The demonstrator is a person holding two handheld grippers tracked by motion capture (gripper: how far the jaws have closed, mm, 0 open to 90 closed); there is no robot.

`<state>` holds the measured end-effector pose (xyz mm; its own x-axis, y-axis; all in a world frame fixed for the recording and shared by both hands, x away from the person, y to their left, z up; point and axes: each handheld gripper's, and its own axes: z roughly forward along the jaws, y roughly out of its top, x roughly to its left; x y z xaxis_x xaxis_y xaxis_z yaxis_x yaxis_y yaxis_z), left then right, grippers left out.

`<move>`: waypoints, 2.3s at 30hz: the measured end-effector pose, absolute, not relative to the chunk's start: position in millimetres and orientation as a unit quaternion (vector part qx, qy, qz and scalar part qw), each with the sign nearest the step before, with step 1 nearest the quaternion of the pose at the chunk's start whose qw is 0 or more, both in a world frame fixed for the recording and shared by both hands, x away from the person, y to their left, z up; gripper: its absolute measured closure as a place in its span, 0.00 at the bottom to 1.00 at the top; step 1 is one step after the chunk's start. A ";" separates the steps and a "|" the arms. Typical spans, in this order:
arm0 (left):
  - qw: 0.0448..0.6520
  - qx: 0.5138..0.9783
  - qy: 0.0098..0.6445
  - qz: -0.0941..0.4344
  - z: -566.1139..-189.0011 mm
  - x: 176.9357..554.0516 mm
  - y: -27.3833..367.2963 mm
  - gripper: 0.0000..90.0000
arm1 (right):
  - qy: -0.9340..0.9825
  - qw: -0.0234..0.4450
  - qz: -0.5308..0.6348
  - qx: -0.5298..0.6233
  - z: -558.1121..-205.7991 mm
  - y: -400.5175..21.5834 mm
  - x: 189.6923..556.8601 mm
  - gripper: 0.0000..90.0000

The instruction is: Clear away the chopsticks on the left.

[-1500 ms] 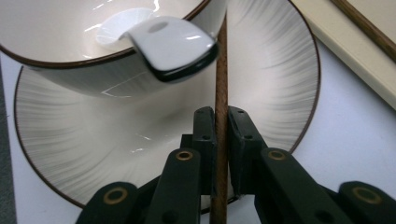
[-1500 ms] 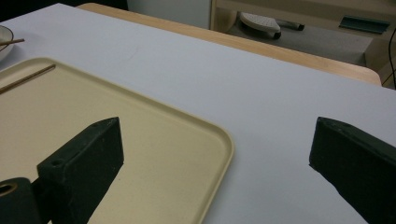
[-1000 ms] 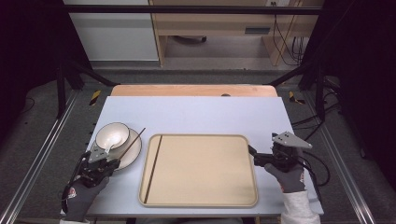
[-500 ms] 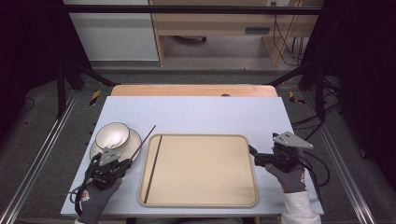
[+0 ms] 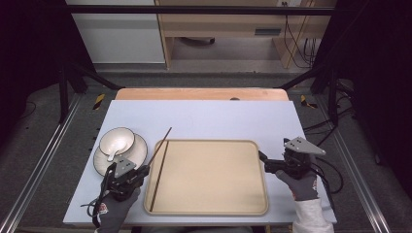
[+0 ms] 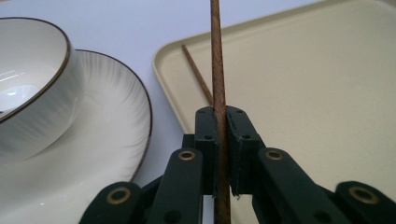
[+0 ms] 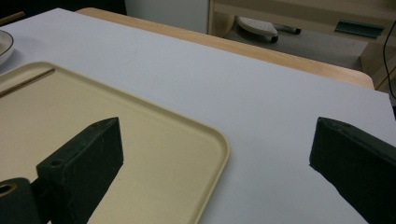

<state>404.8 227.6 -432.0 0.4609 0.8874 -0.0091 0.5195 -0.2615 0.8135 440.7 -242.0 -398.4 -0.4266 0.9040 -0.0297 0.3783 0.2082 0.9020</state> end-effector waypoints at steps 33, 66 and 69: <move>0.422 0.696 0.535 0.227 -448.0 386.5 173.8 0.93 | 0.715 0.291 0.456 0.442 -395.1 -238.0 437.0 0.04; 0.364 0.708 0.560 0.229 -482.7 390.2 165.0 0.93 | 0.722 0.291 0.448 0.440 -398.1 -235.5 439.1 0.04; 0.365 0.708 0.559 0.231 -482.8 389.9 162.8 0.89 | 0.722 0.291 0.447 0.440 -398.4 -235.2 439.4 0.04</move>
<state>389.9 162.8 -482.8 0.2697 0.9596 -0.0806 0.6230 -0.1100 0.7744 439.4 -235.2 -398.4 -0.4429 0.8962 -0.0266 0.3753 0.2122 0.9023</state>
